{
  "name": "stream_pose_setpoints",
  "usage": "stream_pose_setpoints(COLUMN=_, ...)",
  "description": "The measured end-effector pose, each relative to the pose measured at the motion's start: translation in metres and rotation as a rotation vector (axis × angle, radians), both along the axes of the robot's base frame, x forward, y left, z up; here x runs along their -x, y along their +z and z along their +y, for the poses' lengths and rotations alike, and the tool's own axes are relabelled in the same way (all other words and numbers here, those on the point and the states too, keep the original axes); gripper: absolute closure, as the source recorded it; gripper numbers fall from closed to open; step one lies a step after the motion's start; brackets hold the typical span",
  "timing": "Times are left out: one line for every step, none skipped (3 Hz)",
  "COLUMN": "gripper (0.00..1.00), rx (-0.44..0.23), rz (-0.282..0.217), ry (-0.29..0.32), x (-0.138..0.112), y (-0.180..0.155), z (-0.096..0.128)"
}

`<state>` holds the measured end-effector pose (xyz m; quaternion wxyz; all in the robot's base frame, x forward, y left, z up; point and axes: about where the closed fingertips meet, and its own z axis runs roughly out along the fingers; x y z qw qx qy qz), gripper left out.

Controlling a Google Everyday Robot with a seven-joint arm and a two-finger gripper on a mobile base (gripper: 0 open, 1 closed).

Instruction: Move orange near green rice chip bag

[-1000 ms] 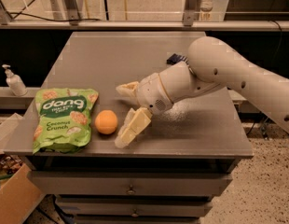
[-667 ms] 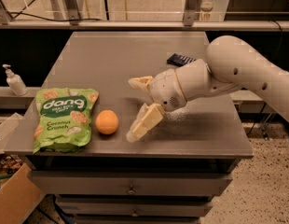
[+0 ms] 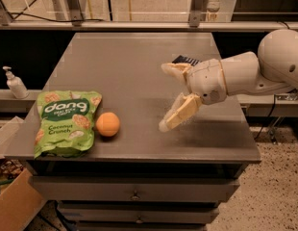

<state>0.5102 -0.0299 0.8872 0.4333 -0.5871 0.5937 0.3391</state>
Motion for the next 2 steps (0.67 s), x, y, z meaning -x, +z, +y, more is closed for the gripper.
stream_pose_setpoints(gripper=0.00, rx=-0.026, rz=-0.044, ry=-0.051, x=-0.0053, y=0.0194, z=-0.0373)
stream_pose_setpoints(gripper=0.00, rx=-0.026, rz=-0.044, ry=-0.051, x=-0.0053, y=0.0194, z=-0.0373)
